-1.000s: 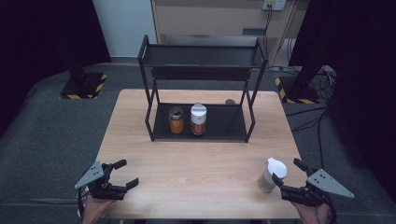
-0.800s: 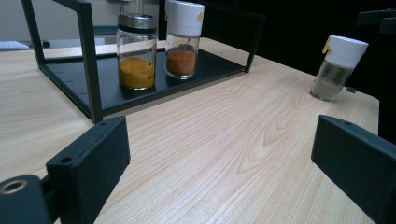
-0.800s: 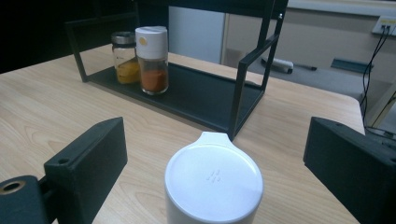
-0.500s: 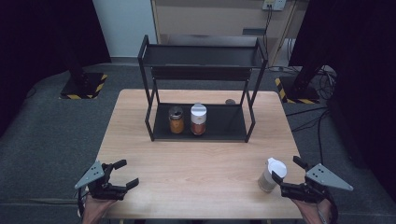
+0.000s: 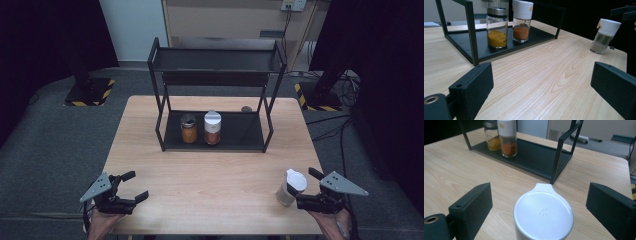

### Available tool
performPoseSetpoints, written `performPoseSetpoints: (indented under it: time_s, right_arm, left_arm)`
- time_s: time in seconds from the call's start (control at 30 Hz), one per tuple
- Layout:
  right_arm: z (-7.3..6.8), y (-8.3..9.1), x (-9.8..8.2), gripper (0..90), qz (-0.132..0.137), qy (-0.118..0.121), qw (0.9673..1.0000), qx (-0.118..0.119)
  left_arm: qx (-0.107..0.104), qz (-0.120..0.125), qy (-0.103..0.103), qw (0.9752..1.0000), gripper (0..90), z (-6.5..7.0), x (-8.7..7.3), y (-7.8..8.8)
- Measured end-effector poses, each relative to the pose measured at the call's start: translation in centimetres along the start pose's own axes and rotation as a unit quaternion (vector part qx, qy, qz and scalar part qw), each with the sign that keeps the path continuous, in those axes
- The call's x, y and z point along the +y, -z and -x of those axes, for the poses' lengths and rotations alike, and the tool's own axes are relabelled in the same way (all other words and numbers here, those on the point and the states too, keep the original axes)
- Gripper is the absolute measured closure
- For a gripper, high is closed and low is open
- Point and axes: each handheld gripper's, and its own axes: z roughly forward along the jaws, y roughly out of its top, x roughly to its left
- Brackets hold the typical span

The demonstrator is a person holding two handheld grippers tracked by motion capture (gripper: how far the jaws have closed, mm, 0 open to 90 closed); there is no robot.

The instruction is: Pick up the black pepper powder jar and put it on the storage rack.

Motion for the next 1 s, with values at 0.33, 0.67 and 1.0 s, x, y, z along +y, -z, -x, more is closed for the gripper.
performPoseSetpoints:
  time_s: [0.33, 0.67, 1.0]
  right_arm:
    - [0.4, -1.2, 0.0, 9.6, -0.027, -0.011, 0.9996, 0.003]
    - [0.8, -2.1, -0.6, 12.8, -0.042, -0.026, 0.9988, 0.006]
    - [1.2, -2.7, -1.3, 18.3, -0.044, -0.046, 0.9979, 0.011]
  left_arm:
    - [0.0, 0.001, 0.0, 1.0, 3.8, 0.0, 0.0, 0.0]
    - [0.0, -0.001, 0.0, 1.0, 3.8, 0.0, 0.0, 0.0]
    - [0.0, -0.001, 0.0, 1.0, 3.8, 0.0, 0.0, 0.0]
